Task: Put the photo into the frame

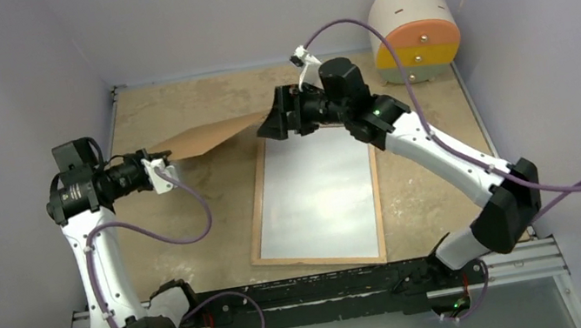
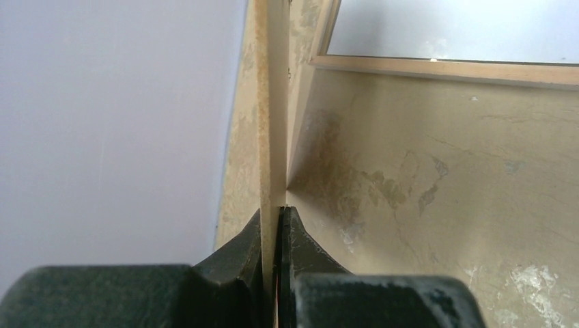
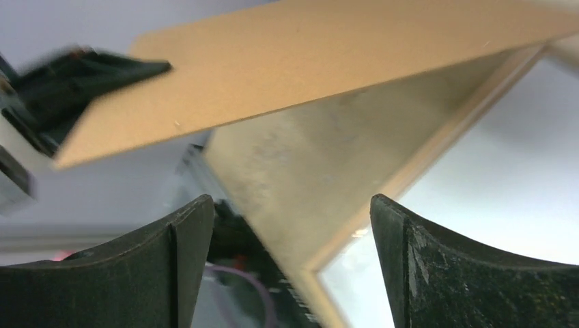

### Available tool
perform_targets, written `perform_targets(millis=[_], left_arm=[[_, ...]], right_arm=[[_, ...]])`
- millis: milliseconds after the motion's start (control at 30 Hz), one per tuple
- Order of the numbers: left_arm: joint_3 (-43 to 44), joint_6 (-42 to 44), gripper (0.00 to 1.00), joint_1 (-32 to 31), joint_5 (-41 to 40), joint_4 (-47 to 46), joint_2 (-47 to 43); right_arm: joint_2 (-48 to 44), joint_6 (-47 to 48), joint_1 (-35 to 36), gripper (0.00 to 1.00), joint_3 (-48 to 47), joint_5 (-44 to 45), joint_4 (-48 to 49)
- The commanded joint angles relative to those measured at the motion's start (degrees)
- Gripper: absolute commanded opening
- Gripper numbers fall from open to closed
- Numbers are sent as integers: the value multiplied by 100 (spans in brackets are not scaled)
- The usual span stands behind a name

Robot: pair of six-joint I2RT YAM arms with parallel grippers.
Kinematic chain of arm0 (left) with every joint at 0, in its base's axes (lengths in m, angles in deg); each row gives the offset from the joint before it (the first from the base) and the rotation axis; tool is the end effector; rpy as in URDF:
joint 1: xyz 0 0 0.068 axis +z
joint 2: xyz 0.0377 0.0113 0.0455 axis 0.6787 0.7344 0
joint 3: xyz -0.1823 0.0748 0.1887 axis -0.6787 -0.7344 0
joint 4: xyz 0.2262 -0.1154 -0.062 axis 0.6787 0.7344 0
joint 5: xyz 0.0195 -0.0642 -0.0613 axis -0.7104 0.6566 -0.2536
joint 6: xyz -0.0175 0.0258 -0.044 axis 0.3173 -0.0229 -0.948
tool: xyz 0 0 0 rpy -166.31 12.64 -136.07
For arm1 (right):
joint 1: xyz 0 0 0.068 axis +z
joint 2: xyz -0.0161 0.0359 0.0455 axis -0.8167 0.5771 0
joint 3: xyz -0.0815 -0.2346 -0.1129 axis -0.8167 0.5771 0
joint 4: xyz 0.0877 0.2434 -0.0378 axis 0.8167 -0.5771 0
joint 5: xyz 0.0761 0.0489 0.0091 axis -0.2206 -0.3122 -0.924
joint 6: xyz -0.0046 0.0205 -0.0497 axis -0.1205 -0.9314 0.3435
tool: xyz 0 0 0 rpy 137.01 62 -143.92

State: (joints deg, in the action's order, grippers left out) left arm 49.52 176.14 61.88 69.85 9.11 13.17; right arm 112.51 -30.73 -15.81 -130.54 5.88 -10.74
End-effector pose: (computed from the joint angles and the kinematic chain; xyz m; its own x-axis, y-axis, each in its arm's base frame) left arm 0.1788 0.0299 0.3653 0.3958 0.6915 -0.6042 0.6865 0.2143 0.6949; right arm 0.2720 0.2355 0.3902 -0.7049 0.2119 -0.6769 -0.5149 0.5035 0.6938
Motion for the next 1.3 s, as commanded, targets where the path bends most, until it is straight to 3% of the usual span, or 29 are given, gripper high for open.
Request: perform_targets(millis=[0,100,267,367,633,800,933,1167,1200,1267], left_arm=[[770,1316,0,-7,817,1131,216],[1024,1934,0,-12,934,1766,350],[1211,2495,0,-13,1016,2362,430],[1212,2604,0,-9,1007,2474,421],[1221,2575,0,-15,972,2497,412],[1206,2574,0,-15,902,2499,393],[1186,2575,0,-15,902,2505,390],[1184,2380,0,-15,995,2288,371],[1144,2094,14,-12,1043,2006,338],[974,861,65,-10,1128,955,176]], right_arm=[[-693,3171,17,84,711,103,314],[-1050,4304,17,82,1044,-293,925],[-970,5776,89,81,993,-1046,1140],[-873,6116,176,80,1049,-1238,1552],[-284,7349,1040,81,560,-945,907],[-2,7535,1240,78,431,-524,1051],[181,7774,1376,64,349,-36,1276],[488,7998,1397,9,178,407,1433],[457,7909,1399,5,223,446,1601],[367,7715,1401,0,325,518,1958]])
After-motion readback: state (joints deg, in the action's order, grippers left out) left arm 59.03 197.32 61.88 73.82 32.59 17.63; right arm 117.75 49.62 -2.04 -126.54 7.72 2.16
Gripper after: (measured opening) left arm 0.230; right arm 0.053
